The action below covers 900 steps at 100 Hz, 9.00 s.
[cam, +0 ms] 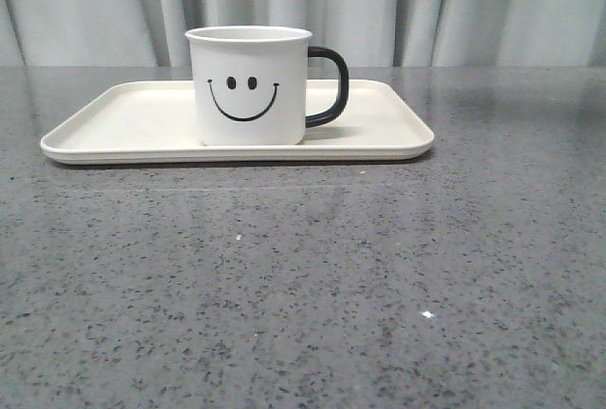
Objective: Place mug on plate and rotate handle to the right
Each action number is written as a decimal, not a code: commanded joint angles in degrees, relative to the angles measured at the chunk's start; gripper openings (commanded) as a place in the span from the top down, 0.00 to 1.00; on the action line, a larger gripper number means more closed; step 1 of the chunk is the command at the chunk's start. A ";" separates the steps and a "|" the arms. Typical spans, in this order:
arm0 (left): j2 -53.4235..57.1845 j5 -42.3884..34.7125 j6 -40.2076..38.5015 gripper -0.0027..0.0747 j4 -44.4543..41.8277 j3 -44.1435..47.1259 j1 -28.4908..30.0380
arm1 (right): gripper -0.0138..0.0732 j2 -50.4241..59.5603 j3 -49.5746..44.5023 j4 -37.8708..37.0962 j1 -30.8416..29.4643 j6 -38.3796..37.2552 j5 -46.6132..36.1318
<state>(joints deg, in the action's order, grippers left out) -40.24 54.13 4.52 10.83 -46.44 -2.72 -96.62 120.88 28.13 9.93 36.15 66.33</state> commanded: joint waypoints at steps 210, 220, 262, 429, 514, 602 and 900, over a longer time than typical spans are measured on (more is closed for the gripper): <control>0.18 -3.10 -0.09 0.33 0.80 -1.42 0.10 | 0.61 63.41 -72.89 -15.80 -9.38 -21.58 -14.29; 0.18 -3.10 -0.09 0.42 0.80 -1.42 0.10 | 0.73 63.41 -72.89 -15.80 -9.38 -21.58 -14.02; 0.18 -3.10 -0.09 0.99 0.80 -1.42 0.10 | 0.92 63.41 -72.89 -15.80 -9.44 -21.58 -12.45; 23.23 -57.62 0.03 0.99 -3.55 36.94 -3.97 | 0.92 63.41 -72.89 -15.80 -9.44 -21.58 -12.20; 42.17 -57.45 -0.43 0.99 -7.27 46.97 -0.47 | 0.92 63.41 -72.89 -15.80 -9.44 -21.58 -12.07; 42.17 -57.02 -0.43 0.99 -8.23 46.97 -0.47 | 0.92 63.41 -72.89 -15.80 -9.44 -21.58 -12.07; 42.17 -57.02 -0.43 0.99 -8.23 46.97 -0.47 | 0.92 98.40 -122.46 -29.75 -6.93 -37.18 -57.15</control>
<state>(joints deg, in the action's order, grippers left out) 0.22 1.38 4.52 2.21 -0.03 -3.35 0.62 -1.57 -0.91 3.02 -0.84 13.41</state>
